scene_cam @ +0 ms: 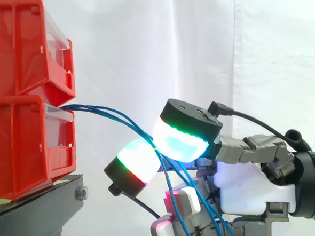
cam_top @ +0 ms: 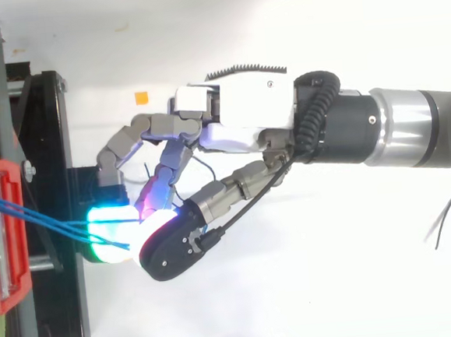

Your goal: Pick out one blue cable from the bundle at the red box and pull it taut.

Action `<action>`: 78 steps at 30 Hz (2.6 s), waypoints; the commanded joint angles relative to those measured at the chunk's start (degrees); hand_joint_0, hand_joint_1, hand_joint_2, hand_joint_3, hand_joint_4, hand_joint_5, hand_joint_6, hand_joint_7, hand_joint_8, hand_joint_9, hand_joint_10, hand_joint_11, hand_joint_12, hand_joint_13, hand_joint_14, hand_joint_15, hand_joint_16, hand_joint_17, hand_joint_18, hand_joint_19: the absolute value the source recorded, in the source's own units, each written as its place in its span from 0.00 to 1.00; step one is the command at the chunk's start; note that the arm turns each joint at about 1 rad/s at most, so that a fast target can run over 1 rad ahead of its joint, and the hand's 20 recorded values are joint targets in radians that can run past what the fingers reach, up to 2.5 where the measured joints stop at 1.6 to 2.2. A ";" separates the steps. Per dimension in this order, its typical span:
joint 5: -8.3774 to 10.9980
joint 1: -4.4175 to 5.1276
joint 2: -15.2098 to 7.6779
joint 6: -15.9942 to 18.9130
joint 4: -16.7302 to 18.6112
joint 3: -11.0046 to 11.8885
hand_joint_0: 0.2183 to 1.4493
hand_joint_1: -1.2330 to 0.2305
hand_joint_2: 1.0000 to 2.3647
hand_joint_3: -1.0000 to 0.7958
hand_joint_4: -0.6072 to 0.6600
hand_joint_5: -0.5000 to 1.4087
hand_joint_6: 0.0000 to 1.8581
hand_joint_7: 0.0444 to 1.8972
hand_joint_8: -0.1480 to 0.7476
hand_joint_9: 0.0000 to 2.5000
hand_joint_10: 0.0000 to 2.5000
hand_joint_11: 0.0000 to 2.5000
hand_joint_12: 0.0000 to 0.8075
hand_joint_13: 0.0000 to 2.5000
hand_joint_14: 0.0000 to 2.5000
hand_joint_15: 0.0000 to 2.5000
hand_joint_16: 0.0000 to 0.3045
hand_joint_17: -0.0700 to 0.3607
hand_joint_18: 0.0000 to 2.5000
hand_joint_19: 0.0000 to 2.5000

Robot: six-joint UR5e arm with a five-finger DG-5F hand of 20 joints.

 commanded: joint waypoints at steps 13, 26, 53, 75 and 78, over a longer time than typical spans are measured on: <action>0.02 -0.15 0.00 0.11 -0.24 0.00 0.43 0.22 0.00 0.28 0.31 0.21 0.51 0.47 0.50 0.48 0.01 0.32 0.38 0.40 0.01 0.20 0.13 0.37 0.38 0.24; 0.02 -0.32 0.00 0.19 -0.50 0.00 0.35 0.23 0.00 0.28 0.37 0.22 0.50 0.46 0.50 0.49 0.01 0.32 0.38 0.40 0.01 0.21 0.13 0.37 0.39 0.25; -0.51 -0.50 0.09 0.63 -2.08 0.44 0.42 0.18 0.00 0.28 0.28 0.22 0.50 0.49 0.46 0.47 0.01 0.32 0.37 0.38 0.01 0.20 0.13 0.37 0.38 0.24; -2.71 -0.94 0.17 0.81 -7.97 3.52 0.23 0.27 0.00 0.28 0.45 0.21 0.45 0.40 0.49 0.44 0.01 0.29 0.40 0.32 0.01 0.18 0.16 0.41 0.36 0.24; -2.71 -0.94 0.17 0.81 -7.97 3.78 0.25 0.33 0.00 0.28 0.43 0.21 0.45 0.42 0.48 0.44 0.01 0.30 0.39 0.32 0.01 0.18 0.15 0.40 0.36 0.25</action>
